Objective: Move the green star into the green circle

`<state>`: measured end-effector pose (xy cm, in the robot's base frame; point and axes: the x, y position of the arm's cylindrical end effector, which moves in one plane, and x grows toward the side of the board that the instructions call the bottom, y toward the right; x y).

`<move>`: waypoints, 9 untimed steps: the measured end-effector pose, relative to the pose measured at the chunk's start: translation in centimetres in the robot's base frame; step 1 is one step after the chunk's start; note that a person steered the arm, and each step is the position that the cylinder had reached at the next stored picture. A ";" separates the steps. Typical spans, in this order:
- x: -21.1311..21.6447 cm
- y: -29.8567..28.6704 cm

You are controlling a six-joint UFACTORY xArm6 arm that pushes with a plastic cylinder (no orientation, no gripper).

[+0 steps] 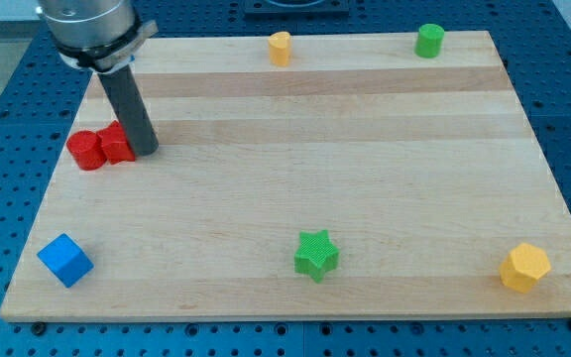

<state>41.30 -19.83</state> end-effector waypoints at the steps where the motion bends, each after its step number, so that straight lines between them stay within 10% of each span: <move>1: 0.4 3.1; 4: 14.9 6.6; 9: 18.5 22.4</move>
<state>59.77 2.55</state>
